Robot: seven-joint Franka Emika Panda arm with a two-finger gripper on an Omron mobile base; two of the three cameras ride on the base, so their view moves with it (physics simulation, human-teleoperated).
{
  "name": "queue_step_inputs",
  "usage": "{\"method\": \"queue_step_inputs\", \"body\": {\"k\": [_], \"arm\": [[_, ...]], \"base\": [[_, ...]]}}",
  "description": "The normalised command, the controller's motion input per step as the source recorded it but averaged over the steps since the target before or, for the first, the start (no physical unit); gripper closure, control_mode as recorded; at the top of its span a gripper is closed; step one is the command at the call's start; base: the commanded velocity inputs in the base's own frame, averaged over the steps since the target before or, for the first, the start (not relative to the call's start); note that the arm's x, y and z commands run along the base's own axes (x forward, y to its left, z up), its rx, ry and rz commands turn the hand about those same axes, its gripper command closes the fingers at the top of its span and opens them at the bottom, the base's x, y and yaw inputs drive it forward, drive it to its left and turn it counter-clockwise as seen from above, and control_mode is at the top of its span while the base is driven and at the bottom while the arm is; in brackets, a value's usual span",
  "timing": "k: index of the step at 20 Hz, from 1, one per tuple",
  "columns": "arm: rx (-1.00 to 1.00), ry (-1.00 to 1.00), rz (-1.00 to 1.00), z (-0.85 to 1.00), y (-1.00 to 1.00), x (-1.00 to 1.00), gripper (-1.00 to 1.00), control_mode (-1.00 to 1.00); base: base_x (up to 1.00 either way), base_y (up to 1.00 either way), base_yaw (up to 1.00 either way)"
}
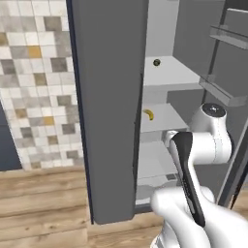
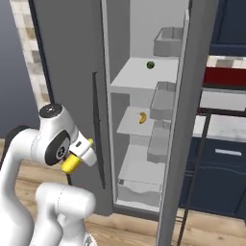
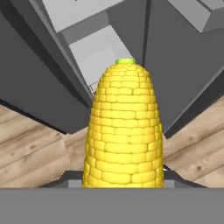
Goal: Place the corn in the correct fridge rack based on whether it is a fruit or vegetable. Finally, close the fridge door.
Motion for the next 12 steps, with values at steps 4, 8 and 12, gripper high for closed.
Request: {"method": "queue_step_inputs", "body": {"k": [4, 8, 12], "arm": [[0.00, 0.00, 0.00, 0.00, 0.00, 0.00, 1.00, 1.00], [0.00, 0.00, 0.00, 0.00, 0.00, 0.00, 1.00, 1.00], [0.00, 0.00, 0.00, 0.00, 0.00, 0.00, 1.00, 1.00]], "base": [[0.60, 0.20, -0.27], [0.51, 0.03, -0.20], [0.52, 0.06, -0.13]]}}
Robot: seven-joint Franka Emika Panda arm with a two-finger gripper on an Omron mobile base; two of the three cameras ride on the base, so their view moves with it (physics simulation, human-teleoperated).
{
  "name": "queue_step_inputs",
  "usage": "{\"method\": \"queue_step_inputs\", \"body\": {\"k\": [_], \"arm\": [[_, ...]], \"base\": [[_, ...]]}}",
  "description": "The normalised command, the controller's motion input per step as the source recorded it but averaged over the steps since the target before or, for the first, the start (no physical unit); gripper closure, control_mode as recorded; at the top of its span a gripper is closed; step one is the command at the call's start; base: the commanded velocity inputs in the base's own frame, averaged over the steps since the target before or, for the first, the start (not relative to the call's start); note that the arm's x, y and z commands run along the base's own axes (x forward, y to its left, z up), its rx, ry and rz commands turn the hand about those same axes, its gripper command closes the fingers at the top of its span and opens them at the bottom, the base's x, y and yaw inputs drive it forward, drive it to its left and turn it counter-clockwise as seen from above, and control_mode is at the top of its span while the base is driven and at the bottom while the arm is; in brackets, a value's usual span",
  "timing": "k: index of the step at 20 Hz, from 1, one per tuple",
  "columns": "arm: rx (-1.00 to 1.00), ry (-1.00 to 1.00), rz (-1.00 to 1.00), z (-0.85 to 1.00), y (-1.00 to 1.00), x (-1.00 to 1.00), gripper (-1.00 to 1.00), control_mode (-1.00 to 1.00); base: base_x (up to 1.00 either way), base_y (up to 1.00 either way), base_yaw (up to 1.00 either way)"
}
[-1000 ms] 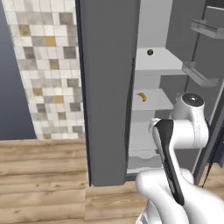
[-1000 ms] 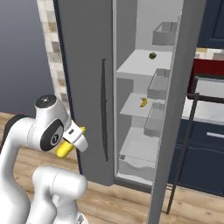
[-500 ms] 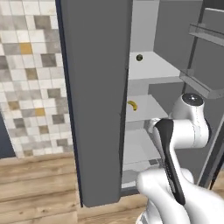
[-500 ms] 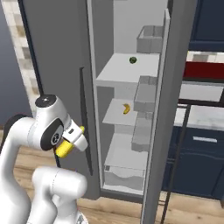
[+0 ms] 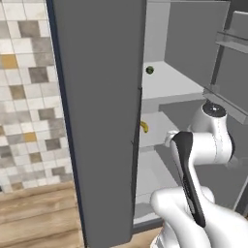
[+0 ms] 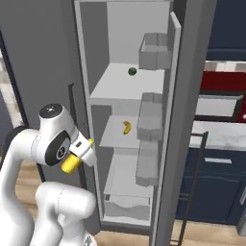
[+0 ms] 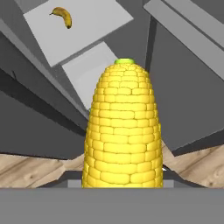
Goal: Place the corn in the correct fridge rack based on whether it is a fruit or vegetable. Finally, close the fridge door.
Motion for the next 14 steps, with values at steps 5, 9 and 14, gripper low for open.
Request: {"method": "queue_step_inputs", "body": {"k": [5, 9, 14], "arm": [[0.00, 0.00, 0.00, 0.00, 0.00, 0.00, 1.00, 1.00], [0.00, 0.00, 0.00, 0.00, 0.00, 0.00, 1.00, 1.00], [0.00, 0.00, 0.00, 0.00, 0.00, 0.00, 1.00, 1.00]], "base": [[0.59, 0.00, -0.11], [0.59, 0.00, -0.04], [0.33, -0.24, 0.00]]}}
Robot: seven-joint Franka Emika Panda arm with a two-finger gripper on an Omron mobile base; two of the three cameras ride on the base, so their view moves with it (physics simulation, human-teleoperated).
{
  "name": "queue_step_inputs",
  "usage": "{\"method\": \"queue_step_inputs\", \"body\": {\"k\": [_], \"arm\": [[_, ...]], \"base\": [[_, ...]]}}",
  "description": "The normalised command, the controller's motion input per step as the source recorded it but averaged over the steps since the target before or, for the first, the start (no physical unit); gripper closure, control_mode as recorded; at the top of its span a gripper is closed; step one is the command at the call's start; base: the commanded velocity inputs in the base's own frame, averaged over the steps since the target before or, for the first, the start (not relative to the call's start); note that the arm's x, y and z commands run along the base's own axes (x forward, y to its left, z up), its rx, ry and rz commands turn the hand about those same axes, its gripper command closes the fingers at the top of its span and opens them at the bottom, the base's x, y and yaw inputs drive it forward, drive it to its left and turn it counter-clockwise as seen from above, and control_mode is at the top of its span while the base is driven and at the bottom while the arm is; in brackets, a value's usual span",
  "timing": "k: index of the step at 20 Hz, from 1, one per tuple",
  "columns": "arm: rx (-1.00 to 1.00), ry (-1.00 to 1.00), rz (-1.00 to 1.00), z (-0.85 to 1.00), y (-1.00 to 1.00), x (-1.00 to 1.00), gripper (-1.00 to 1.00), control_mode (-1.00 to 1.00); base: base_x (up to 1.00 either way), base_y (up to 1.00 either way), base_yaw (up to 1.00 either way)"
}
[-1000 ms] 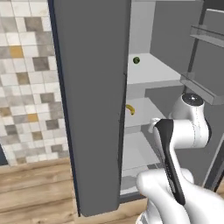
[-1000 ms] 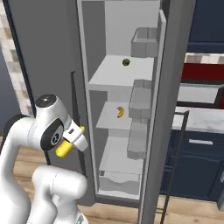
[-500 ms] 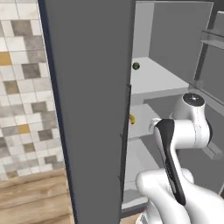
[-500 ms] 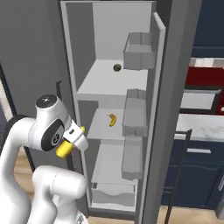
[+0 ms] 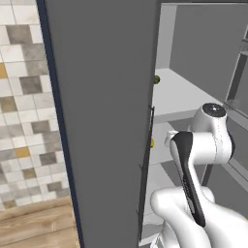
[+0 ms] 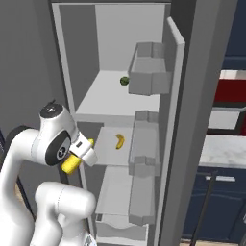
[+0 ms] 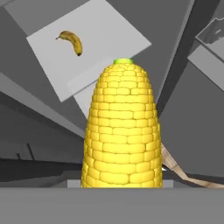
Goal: Place the corn in the correct fridge rack based on whether it is a fruit or vegetable. Finally, close the fridge door.
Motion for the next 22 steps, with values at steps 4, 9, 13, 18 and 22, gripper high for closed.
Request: {"method": "queue_step_inputs", "body": {"k": [4, 9, 13, 18, 22], "arm": [[0.00, 0.00, 0.00, 0.00, 0.00, 0.00, 1.00, 1.00], [0.00, -0.01, 0.01, 0.14, -0.11, 0.04, 1.00, -1.00], [0.00, -0.03, 0.03, 0.84, -0.44, 0.41, 1.00, -1.00], [0.00, -0.08, 0.00, 0.60, -0.03, 0.59, 1.00, -1.00], [0.00, -0.14, 0.00, 0.51, -0.07, 0.52, 1.00, -1.00]], "base": [[0.35, -0.08, 0.00], [0.22, -0.10, 0.01], [0.00, 0.00, 0.00], [0.00, 0.00, 0.00], [0.00, 0.00, 0.00]]}}
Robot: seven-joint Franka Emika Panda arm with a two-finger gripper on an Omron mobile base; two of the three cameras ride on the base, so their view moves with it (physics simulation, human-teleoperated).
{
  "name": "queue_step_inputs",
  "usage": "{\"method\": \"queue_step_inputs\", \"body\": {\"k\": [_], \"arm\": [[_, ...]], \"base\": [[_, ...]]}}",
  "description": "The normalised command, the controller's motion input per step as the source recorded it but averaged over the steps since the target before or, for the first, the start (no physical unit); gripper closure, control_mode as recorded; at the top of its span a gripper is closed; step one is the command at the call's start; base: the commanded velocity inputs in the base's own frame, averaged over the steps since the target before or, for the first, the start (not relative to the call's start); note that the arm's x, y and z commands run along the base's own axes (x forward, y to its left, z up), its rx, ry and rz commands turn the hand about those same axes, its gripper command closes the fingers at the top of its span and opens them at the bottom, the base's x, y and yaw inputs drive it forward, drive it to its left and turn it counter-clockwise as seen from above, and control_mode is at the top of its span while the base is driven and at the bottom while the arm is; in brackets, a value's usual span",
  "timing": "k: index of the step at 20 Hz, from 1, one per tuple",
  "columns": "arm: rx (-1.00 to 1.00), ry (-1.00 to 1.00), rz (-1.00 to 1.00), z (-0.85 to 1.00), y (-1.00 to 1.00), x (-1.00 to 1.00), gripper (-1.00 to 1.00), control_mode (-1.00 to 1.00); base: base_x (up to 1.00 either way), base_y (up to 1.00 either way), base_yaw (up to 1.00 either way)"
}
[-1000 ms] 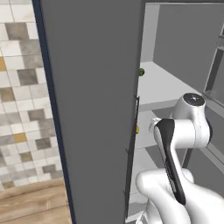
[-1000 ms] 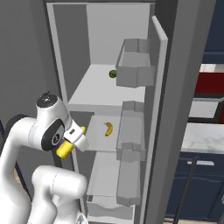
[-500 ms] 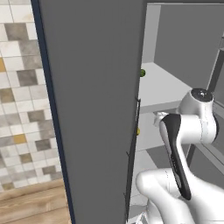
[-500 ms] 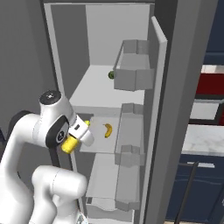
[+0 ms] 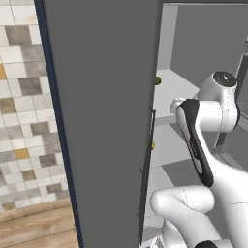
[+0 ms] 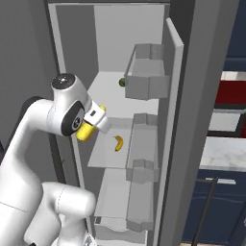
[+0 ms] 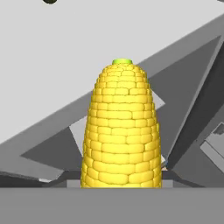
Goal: Place the corn in the correct fridge rack based on whether it is a fruit or vegetable. Finally, close the fridge door.
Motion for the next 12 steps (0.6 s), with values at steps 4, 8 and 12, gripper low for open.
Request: {"method": "queue_step_inputs", "body": {"k": [4, 8, 12], "arm": [[0.00, -0.07, 0.00, 0.17, -0.06, 0.69, 1.00, -1.00], [0.02, 0.00, 0.00, 0.00, -0.34, 0.79, 1.00, -1.00], [0.00, 0.00, 0.00, 0.00, -0.47, 0.75, 1.00, -1.00]], "base": [[0.00, 0.00, 0.00], [0.00, 0.00, 0.00], [0.00, 0.00, 0.00]]}}
